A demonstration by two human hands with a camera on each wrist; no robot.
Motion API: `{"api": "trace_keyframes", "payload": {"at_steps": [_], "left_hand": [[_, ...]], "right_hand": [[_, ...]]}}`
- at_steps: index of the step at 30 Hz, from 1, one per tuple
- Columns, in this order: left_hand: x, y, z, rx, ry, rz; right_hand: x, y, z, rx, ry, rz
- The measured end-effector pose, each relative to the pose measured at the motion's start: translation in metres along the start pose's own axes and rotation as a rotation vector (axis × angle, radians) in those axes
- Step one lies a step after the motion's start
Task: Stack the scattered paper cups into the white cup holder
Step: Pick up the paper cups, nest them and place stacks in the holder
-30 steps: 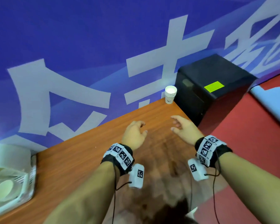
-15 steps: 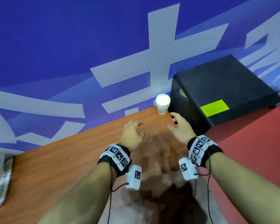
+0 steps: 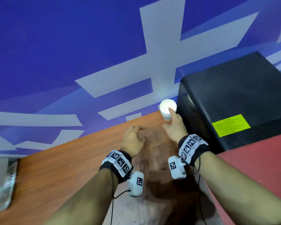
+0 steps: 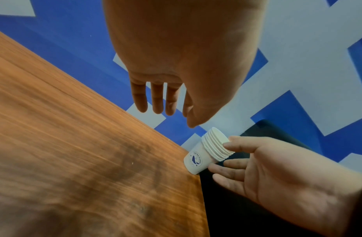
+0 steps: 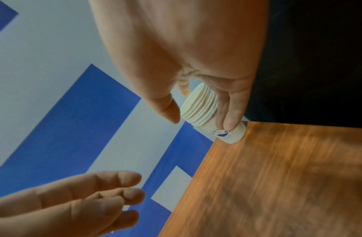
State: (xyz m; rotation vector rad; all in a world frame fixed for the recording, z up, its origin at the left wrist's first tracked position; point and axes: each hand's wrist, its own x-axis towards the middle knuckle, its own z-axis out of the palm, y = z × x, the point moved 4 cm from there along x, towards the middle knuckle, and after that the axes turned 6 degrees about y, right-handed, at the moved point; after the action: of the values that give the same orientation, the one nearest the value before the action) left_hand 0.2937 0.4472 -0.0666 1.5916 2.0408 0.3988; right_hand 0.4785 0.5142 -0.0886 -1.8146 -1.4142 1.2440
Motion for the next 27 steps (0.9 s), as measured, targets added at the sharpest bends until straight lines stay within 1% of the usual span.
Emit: {"api": "trace_keyframes", "payload": {"at_steps": [5,10,14,18,21,25,27], "left_hand": [[0.015,-0.007,-0.003,-0.040,0.011,-0.015],[0.018,-0.017,-0.001,-0.063,0.013,-0.022],[0.013,-0.019,-0.001,-0.074,-0.006,-0.033],[0.008,-0.010,-0.012,-0.083,0.018,-0.013],[0.000,0.006,-0.025,-0.121,0.051,0.038],[-0.021,0.025,-0.044,-0.211,0.106,0.088],[-0.034,0.031,-0.056,-0.214,0.123,0.133]], "right_hand": [[0.025,-0.003,0.012,0.036,0.008,0.046],[0.033,0.004,0.019,-0.005,-0.008,0.072],[0.030,0.004,0.015,-0.094,-0.026,0.041],[0.015,0.000,0.008,-0.120,-0.078,0.026],[-0.001,-0.006,0.007,-0.030,-0.152,-0.001],[-0.034,-0.033,0.000,-0.026,-0.231,-0.085],[-0.056,-0.047,-0.005,-0.007,-0.298,-0.088]]}}
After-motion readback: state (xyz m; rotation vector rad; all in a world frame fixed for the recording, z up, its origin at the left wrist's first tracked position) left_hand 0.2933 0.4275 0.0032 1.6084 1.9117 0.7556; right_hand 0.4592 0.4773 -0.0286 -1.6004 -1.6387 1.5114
